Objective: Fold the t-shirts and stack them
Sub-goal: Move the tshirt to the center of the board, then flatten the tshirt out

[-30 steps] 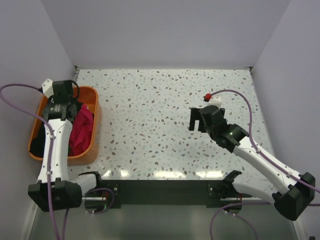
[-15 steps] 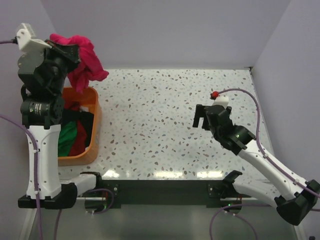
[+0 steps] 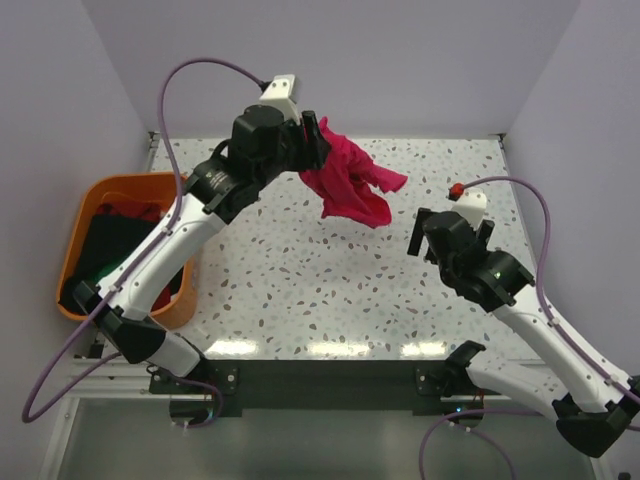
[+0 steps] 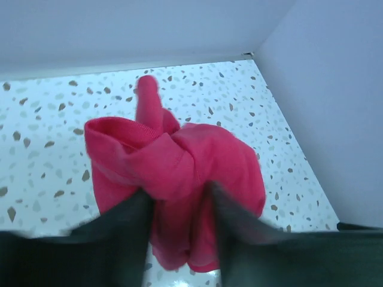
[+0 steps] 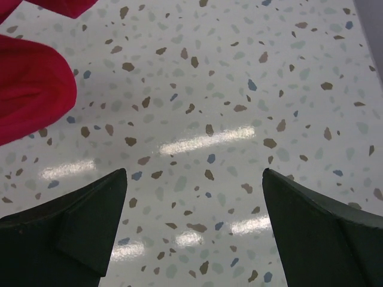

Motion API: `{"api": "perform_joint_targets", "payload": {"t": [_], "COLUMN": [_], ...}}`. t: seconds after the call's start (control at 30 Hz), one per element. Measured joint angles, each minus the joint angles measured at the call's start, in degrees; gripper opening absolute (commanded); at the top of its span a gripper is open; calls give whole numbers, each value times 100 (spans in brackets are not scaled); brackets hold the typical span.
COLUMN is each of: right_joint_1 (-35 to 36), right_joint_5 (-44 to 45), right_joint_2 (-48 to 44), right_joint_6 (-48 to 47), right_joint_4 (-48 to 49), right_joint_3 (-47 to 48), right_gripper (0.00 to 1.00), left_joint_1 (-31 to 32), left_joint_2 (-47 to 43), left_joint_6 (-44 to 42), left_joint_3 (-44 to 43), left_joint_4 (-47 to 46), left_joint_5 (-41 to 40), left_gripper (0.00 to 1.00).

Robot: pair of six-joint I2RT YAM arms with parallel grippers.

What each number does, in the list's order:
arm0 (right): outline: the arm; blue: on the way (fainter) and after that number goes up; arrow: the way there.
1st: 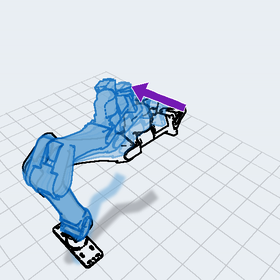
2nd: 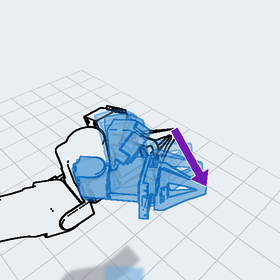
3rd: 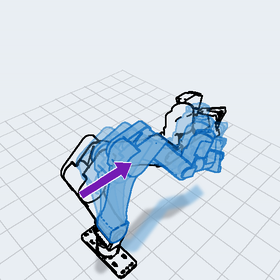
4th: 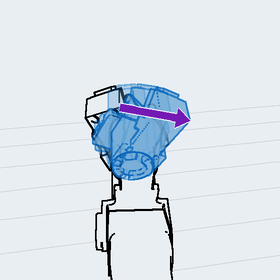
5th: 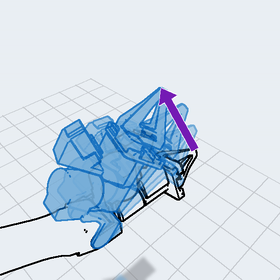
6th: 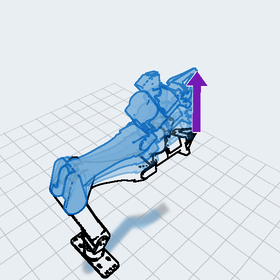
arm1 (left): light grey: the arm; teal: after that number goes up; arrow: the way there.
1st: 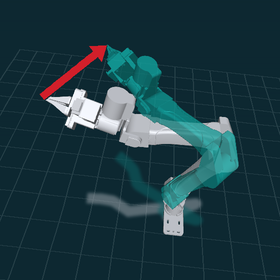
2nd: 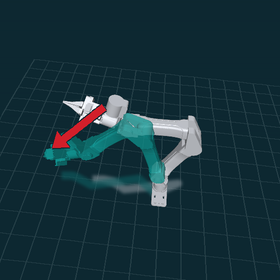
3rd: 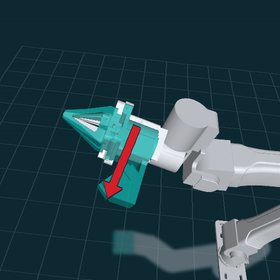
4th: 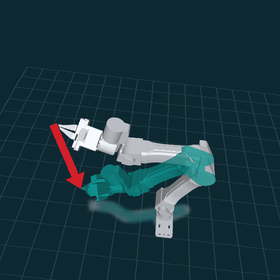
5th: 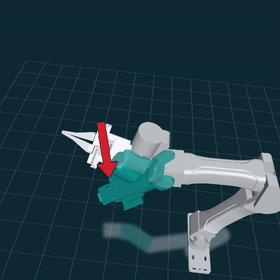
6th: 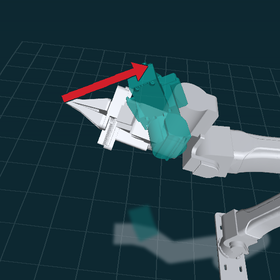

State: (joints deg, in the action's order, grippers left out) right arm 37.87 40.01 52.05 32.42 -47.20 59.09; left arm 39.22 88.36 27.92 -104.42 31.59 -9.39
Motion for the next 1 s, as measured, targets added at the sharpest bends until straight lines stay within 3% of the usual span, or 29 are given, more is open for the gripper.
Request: {"api": "perform_joint_targets", "payload": {"t": [0.03, 0.07, 0.27, 0.43, 0.6, 0.77, 1.0], "right_joint_1": [0, 0, -2, 0, -2, -326, -1969], "right_joint_5": [92, 151, 249, 46, -413, -938, -2135], "right_joint_2": [-4, -4, 9, 109, 599, 1482, 2660], "right_joint_6": [76, 144, 321, 297, 306, 393, 199], "right_joint_4": [-136, -284, -907, -951, -664, -179, 1270], "right_joint_3": [35, 70, 162, 98, -264, -522, -522], "right_gripper": [99, 98, 99, 99, 99, 99, 96], "left_joint_1": [17, 17, -466, -1064, -719, -109, 48], "left_joint_2": [-105, -190, -667, -855, -1067, -994, -262], "left_joint_6": [-4, 17, 516, 859, 903, 986, 1047], "left_joint_3": [157, 269, 1394, 3314, 4710, 5145, 4990], "left_joint_4": [-22, 2, 341, 472, 295, -503, -1062], "left_joint_5": [-136, -291, -1403, -1322, -610, 361, 691], "left_gripper": [97, 100, 100, 100, 100, 100, 99]}}
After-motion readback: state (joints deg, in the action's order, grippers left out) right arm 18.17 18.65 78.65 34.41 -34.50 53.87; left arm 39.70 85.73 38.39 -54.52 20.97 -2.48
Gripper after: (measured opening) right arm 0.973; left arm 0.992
